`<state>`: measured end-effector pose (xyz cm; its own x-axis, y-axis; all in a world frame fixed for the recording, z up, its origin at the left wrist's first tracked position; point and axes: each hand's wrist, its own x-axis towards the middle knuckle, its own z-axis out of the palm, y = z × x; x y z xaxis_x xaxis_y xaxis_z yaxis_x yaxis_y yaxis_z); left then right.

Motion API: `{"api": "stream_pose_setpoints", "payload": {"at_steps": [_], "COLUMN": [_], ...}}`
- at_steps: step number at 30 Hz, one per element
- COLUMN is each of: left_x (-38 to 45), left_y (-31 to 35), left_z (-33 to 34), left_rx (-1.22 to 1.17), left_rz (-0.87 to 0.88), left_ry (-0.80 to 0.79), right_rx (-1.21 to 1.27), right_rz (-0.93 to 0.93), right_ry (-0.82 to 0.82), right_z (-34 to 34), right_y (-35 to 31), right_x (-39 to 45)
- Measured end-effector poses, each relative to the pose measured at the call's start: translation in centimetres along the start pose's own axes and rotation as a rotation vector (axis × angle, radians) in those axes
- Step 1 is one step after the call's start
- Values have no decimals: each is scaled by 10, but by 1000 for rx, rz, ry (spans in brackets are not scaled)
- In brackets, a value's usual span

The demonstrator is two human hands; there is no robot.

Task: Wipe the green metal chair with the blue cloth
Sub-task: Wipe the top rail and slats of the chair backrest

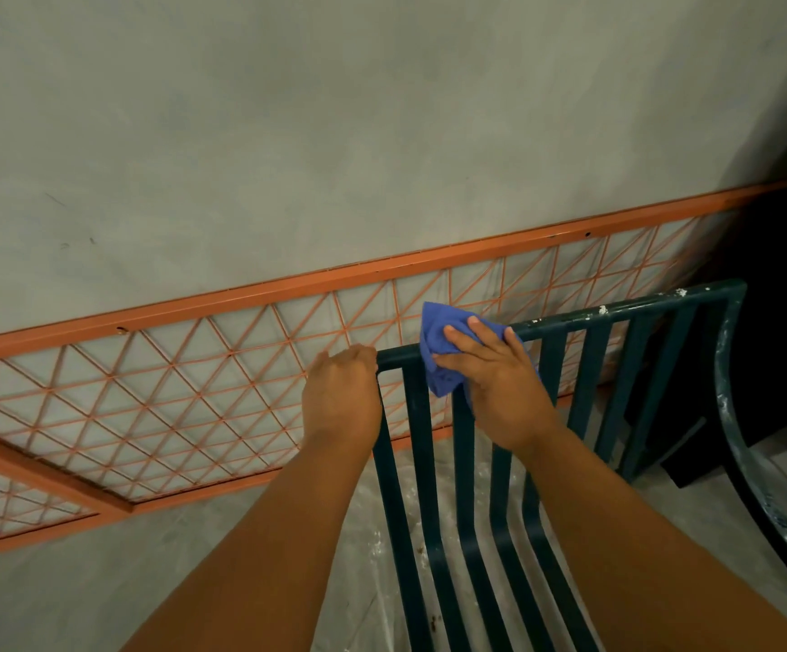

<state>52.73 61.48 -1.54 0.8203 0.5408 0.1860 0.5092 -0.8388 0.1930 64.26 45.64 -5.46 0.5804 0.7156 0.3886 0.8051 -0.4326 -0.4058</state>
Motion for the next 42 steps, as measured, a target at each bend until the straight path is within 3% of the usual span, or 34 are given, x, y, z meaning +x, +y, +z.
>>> {"api": "stream_pose_setpoints", "payload": {"at_steps": [4,7,10,15,17,23,25,28,31,33,36,40,42], "left_x": [0,-1,1,-2,-3,0,-1,-2,-1,0,0,1,0], "left_y": [1,1,2,0,-1,-2,-2,-3,-4,-5,-6,-6,-6], "left_z": [-1,-3,-5,-1,0,3,6,11,13,11,11,9,7], "left_rx": [107,82,94,112,103,118,114,114,118,140,147,149,152], "left_rz": [79,54,48,9,0,-3,-2,1,13,18,45,42,34], "left_ry": [0,-4,15,55,87,99,120,181,183,170,208,105,93], "right_rx": [-104,-123,-108,-32,-29,-36,7,138,138,141,43,27,138], "right_rz": [217,65,-107,105,118,110,154,221,204,211,181,201,260], "right_ry": [12,30,106,364,385,10,-36,73,388,473,349,118,165], "right_z": [8,28,34,43,56,108,115,104,89,82,88,85,68], "right_y": [-35,-54,-22,-33,-51,-30,-25,-31,-46,-56,-53,-33,-38], "right_x": [21,14,-2,0,-2,-44,-57,-51,-18,-5,-18,-32,-32]}}
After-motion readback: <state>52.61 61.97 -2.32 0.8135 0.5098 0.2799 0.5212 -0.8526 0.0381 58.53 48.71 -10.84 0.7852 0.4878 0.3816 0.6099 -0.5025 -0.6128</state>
